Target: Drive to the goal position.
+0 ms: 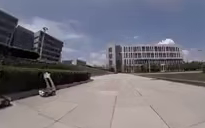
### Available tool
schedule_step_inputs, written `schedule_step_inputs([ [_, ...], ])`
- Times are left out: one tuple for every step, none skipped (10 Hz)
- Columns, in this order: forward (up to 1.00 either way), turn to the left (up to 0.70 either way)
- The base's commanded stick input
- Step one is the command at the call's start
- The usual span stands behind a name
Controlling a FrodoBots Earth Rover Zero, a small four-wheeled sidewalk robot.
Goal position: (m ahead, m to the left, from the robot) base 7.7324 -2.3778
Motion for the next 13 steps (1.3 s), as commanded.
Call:
schedule_step_inputs([
  [0.5,0.0],
  [0.5,0.0],
  [0.5,0.0],
  [0.5,0.0],
  [0.5,0.0],
  [0.5,0.0],
  [0.5,0.0],
  [0.5,0.0],
  [0.5,0.29],
  [0.5,0.5],
  [0.5,0.5],
  [0.5,0.23],
  [0.5,0.0],
])
